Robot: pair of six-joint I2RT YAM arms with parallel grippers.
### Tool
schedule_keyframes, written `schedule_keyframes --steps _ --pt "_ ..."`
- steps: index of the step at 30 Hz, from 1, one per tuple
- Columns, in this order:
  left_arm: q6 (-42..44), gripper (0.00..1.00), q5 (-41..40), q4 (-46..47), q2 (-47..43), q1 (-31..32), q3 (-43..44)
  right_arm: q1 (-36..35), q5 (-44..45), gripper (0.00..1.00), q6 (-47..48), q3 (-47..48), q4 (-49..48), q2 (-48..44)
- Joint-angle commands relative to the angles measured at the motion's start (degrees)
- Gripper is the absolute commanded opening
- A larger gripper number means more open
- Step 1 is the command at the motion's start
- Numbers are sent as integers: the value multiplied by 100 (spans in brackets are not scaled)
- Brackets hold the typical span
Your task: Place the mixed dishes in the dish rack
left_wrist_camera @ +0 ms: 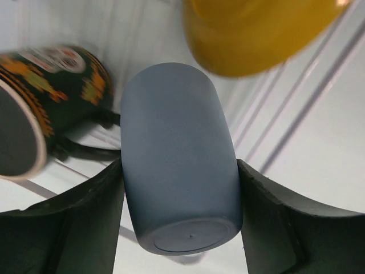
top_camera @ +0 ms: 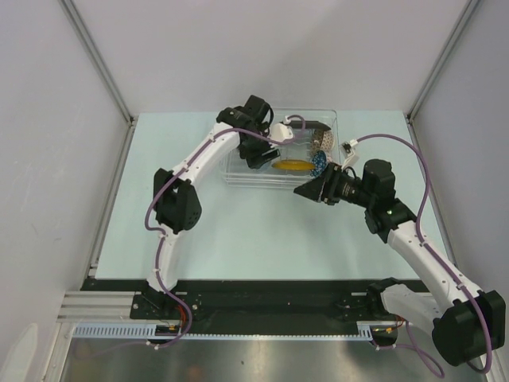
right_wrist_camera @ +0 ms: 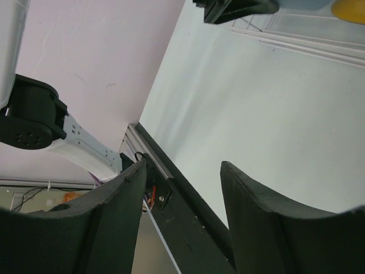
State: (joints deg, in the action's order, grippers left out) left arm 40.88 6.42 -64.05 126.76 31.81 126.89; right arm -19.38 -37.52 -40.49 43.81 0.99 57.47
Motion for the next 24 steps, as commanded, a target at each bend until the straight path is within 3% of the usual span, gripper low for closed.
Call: schedule_keyframes --steps 1,18,24 --pt "42 0 202 1176 -99 44 3 22 -80 59 -47 -48 -240 -34" --pt "201 0 97 1202 182 -140 -656 13 -54 57 -73 -83 -187 -87" --pt "324 0 246 974 -107 -140 -1122 13 -54 57 -64 -83 -143 -96"
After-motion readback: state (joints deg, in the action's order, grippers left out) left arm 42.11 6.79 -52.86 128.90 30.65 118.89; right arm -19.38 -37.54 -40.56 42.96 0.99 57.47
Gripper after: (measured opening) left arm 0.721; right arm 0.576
